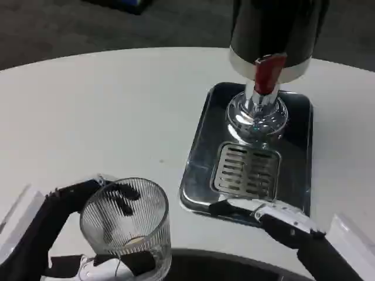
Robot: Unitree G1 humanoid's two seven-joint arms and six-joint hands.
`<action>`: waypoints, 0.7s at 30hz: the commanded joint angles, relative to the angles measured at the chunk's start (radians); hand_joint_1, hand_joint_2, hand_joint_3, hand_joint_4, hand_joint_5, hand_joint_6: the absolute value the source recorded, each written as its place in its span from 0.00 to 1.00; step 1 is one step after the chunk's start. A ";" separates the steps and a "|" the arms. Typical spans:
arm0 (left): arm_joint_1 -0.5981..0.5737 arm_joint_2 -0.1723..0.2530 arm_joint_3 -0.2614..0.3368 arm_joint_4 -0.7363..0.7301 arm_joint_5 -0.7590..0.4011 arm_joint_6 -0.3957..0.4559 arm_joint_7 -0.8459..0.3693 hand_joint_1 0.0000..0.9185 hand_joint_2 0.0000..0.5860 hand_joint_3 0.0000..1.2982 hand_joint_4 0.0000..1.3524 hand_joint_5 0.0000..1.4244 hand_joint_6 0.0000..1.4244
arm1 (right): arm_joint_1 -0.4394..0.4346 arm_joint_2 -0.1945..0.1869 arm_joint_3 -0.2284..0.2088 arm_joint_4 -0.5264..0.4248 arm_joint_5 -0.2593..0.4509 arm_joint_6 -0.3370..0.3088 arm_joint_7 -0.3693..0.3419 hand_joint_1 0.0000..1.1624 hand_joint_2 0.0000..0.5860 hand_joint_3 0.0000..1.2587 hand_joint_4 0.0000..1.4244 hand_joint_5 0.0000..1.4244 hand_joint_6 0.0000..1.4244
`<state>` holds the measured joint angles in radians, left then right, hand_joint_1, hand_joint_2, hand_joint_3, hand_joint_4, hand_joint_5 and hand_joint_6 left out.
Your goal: Grasp the cup under the faucet to collect the drink, then remove the cup.
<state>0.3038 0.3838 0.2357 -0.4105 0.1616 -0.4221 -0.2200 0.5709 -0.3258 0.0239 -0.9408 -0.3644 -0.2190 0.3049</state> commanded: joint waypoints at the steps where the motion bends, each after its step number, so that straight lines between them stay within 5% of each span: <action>1: -0.008 0.000 0.001 -0.004 -0.020 -0.025 0.004 0.76 0.10 0.61 0.60 0.64 0.52 | 0.000 0.003 0.007 -0.005 -0.004 -0.001 0.002 0.46 0.75 0.21 0.15 0.13 0.08; 21: -0.019 -0.001 -0.007 0.012 -0.011 -0.023 0.006 0.76 0.10 0.61 0.60 0.64 0.52 | 0.007 0.010 0.011 -0.003 -0.007 -0.002 -0.003 0.46 0.75 0.21 0.15 0.13 0.08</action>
<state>0.2967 0.3838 0.2315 -0.4087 0.1617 -0.4221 -0.2200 0.5663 -0.3225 0.0292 -0.9407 -0.3658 -0.2190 0.3048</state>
